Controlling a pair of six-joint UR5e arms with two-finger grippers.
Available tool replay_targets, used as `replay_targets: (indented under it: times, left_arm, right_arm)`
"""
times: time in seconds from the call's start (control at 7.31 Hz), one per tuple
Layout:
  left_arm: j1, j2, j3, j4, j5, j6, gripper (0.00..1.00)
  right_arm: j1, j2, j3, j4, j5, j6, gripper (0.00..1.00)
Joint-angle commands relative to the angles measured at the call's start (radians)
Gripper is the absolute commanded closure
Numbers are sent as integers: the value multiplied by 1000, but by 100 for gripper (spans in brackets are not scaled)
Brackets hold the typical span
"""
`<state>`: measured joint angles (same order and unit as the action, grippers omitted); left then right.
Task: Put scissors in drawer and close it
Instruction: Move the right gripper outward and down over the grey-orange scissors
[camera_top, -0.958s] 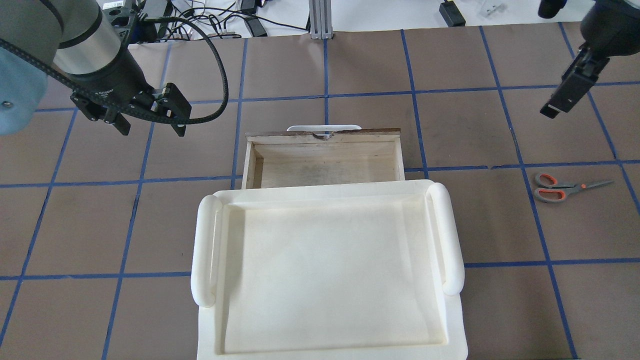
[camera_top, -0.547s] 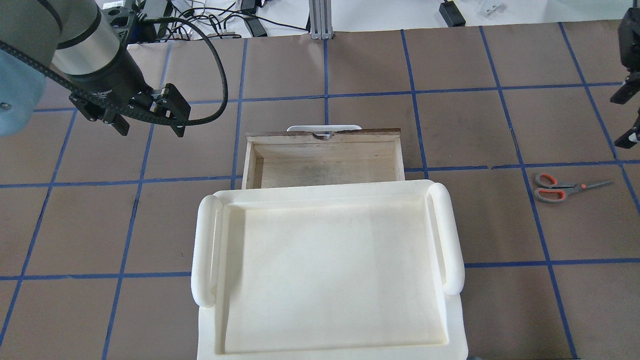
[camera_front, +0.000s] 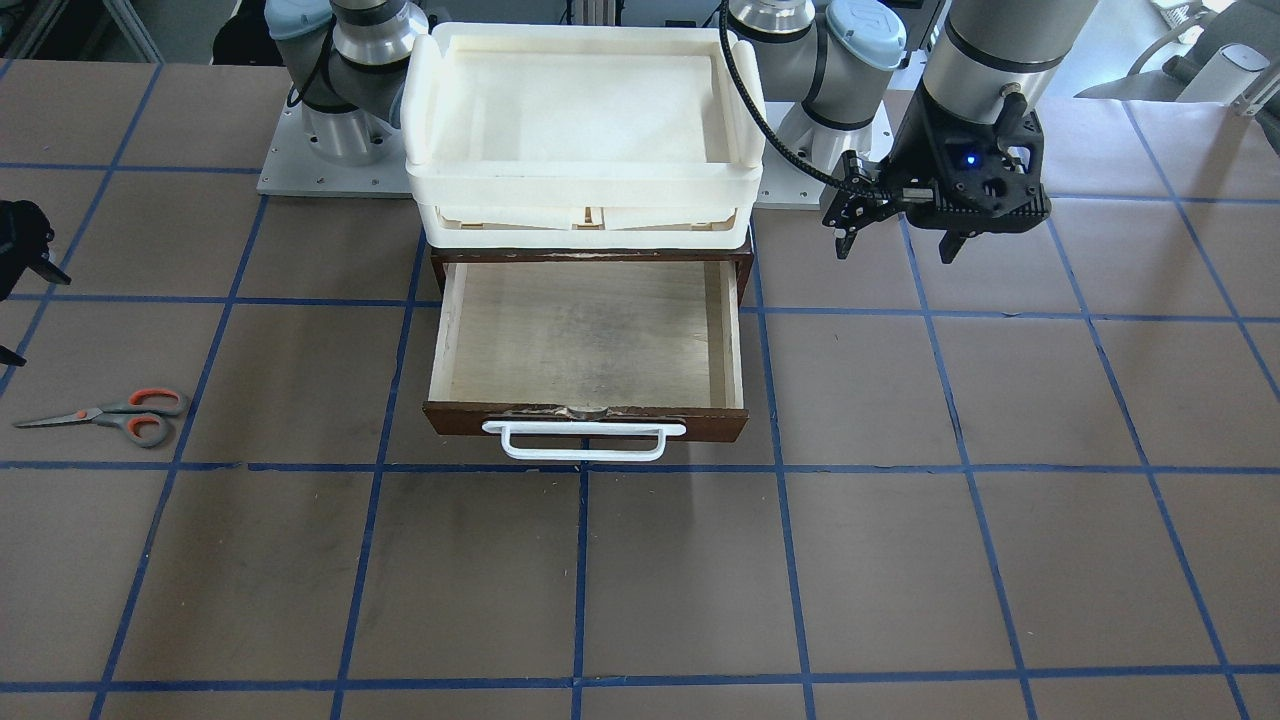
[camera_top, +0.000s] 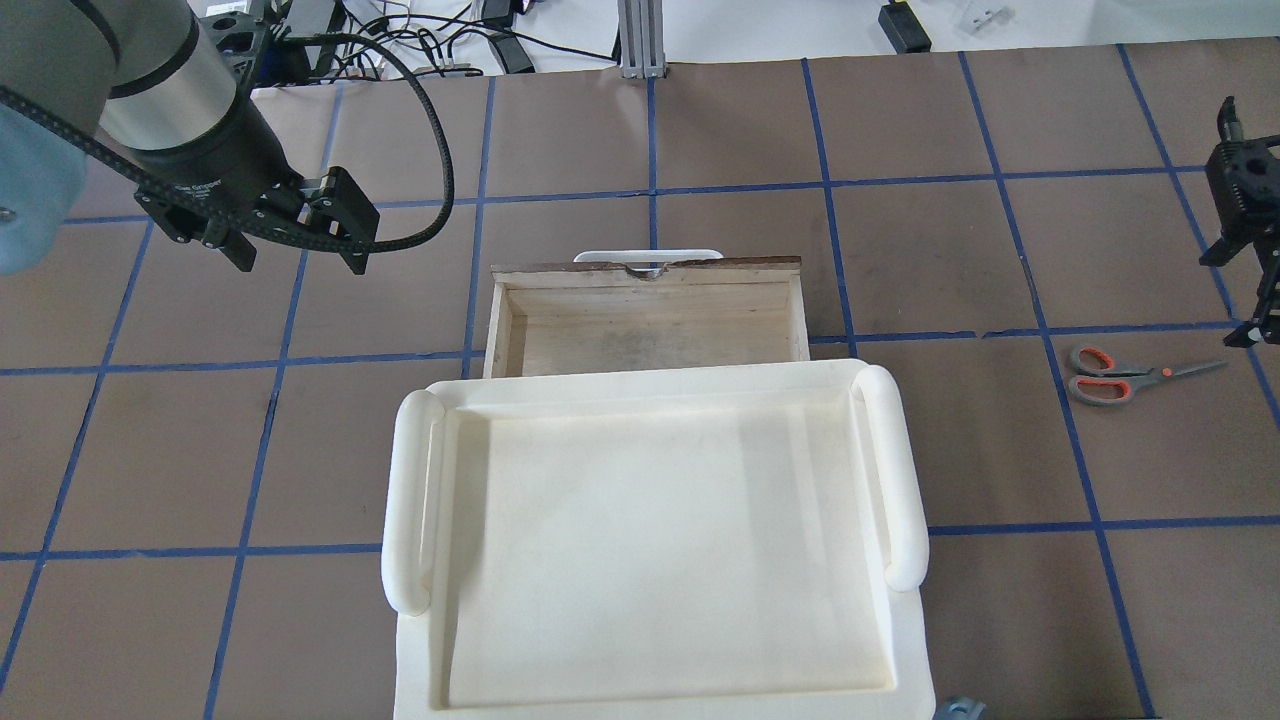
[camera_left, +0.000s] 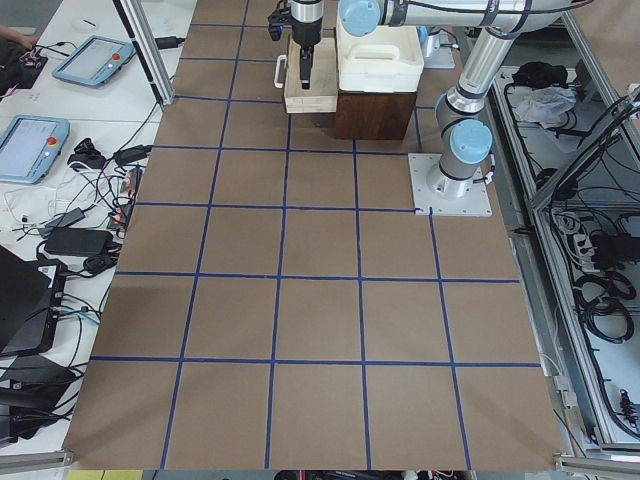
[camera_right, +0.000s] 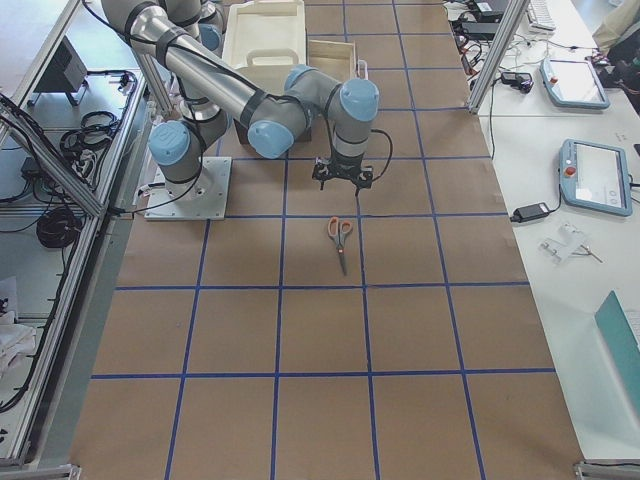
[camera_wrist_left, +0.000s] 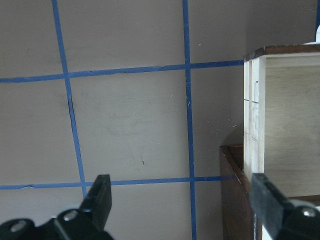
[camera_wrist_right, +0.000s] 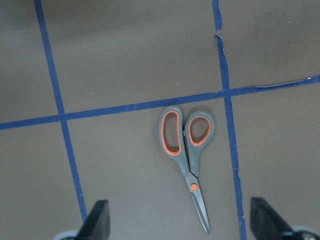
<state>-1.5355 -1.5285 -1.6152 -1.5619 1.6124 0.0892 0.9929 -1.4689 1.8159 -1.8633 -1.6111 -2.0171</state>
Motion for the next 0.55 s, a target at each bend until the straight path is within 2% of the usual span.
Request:
replay_targets:
  times: [0.0,0.14,0.27,0.41]
  left_arm:
    - [0,-2,0,-4,3,0,0]
    - [0,4,-8,-3,1,-2,0]
    - [0,7,-14,-1,0,-2,0]
    - [0,8,-14,-1,-2,-3,0]
  right_arm:
    - [-28,105,32,-127,-1,-139,0]
    - [-57,160,34,-204,11,-205,0]
    - [-89,198,36,-233,43,-241,0]
    - [-99,212,67,-317,65,-245,0]
